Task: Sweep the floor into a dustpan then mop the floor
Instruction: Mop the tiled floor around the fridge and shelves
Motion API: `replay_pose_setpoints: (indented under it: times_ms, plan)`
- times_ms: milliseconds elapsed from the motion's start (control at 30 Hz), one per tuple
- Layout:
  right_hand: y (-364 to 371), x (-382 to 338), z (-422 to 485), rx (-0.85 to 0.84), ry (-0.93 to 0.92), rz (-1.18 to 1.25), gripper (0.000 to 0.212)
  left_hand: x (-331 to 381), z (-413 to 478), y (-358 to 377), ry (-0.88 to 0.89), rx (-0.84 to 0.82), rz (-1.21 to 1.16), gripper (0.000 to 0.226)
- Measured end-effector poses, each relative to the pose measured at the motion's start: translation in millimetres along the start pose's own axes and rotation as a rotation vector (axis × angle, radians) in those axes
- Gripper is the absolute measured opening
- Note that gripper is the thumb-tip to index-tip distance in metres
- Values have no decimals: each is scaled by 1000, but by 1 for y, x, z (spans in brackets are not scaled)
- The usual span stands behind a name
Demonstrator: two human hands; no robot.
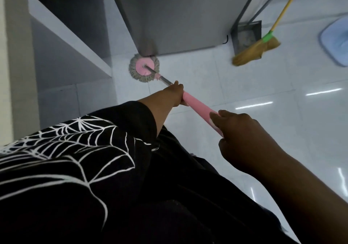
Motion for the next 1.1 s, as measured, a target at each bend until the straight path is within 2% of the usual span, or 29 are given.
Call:
replay_pose_setpoints:
  times_ms: [100,300,433,633,867,967,1100]
  plan:
    - [6,19,-38,26,71,9,43,46,-9,12,59,76,-66,63]
    - [10,37,-66,35,147,5,37,90,-18,27,176,47,-121,49]
    - [2,28,-57,35,85,2,42,75,-25,16,183,64,-196,35]
    - [-15,2,-38,27,-35,4,42,48,-38,1,219,102,-239,35]
    - [-15,-28,-21,3,-176,-38,43,3,-53,1,124,140,-351,35]
    - [-10,-40,-19,-1,-237,-30,46,-14,-61,8,72,157,-330,37]
    - [2,-50,-20,-12,-295,-38,50,-31,-70,24,21,159,-347,28]
Point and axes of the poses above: each hand's wrist, its own z-axis towards the middle knuckle, its own y-axis out of the palm, x = y × z, the point moved 7 cm from there along z, towards the middle knuckle, and after that the axes turned 3 degrees about x, right-handed, at the moved point
